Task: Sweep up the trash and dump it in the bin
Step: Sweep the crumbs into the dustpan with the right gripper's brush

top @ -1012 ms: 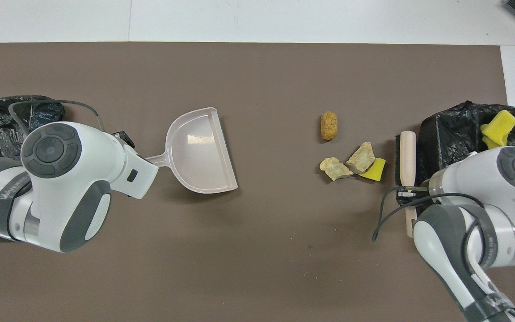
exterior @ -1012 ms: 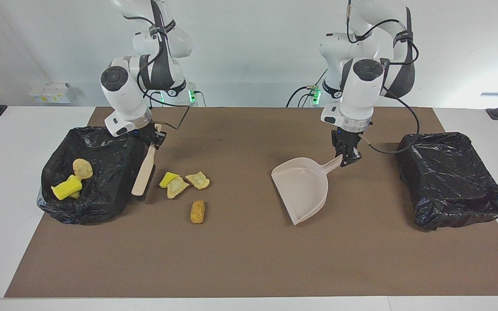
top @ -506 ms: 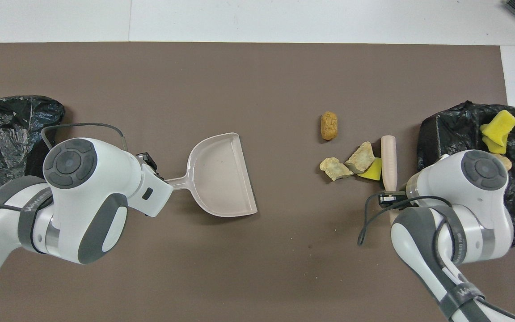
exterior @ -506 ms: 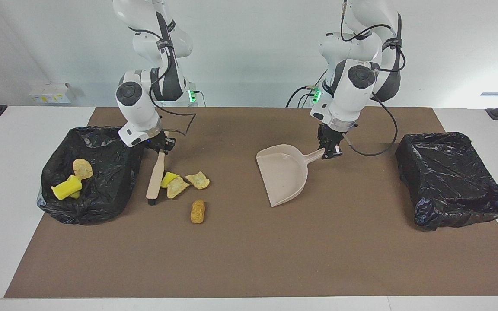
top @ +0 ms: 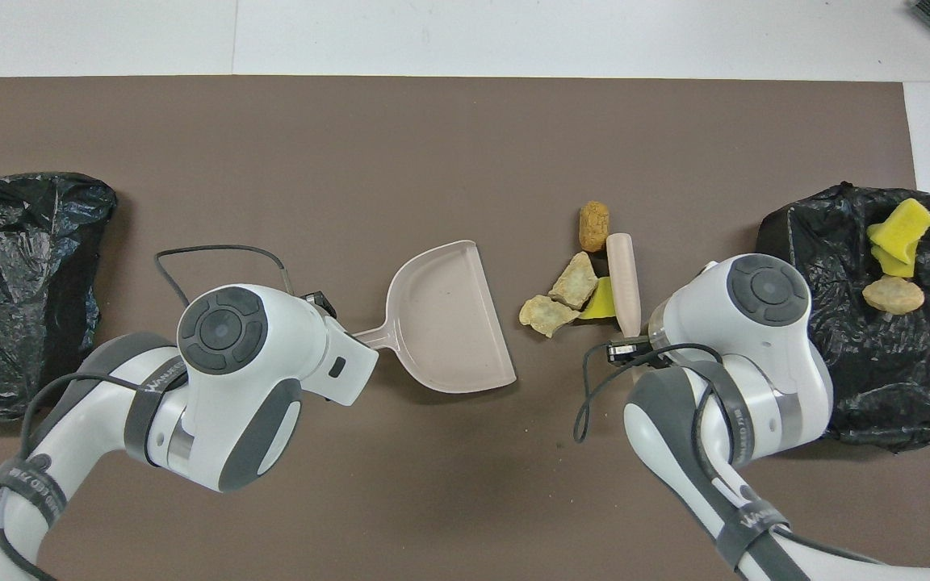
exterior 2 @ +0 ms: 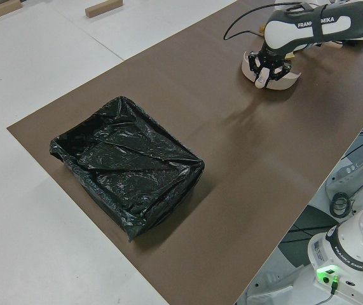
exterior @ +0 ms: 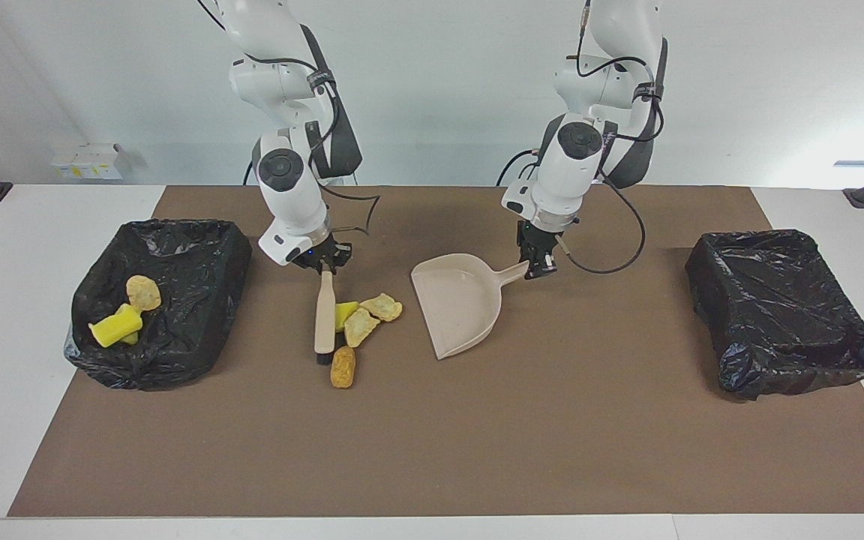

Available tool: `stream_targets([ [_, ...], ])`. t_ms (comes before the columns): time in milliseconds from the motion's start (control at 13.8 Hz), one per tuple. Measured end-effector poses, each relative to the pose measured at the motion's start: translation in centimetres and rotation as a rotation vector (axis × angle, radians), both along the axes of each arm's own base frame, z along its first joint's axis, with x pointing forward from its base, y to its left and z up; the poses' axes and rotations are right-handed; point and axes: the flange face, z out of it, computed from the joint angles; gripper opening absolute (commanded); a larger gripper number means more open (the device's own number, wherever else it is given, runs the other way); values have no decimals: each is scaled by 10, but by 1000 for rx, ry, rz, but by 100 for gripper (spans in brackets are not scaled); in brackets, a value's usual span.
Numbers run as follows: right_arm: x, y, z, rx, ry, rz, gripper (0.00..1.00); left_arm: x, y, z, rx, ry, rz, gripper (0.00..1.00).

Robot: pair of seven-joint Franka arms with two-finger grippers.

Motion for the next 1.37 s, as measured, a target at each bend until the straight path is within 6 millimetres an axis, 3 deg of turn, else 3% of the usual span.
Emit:
stream_targets([
  [217,5,50,0,55,11,-35,0,-1,-1,-3,-3,-3,7,0],
  [506,3,139,5,112,19,-95,0,0,-1,-3,-4,-3,9,0],
  [723,4,165,10,189,22,-129,0,0,0,-3,-5,-3,13,0],
  [940,12,149,16,175,53,-144,0,0,2,-4,-6,3,61,0],
  [1229,32,91,50,12,40,-53,0,3,4,-3,-11,-2,101,0],
  [1374,39,67,55,-91,14,29,0,4,5,-3,-13,-4,106,0],
])
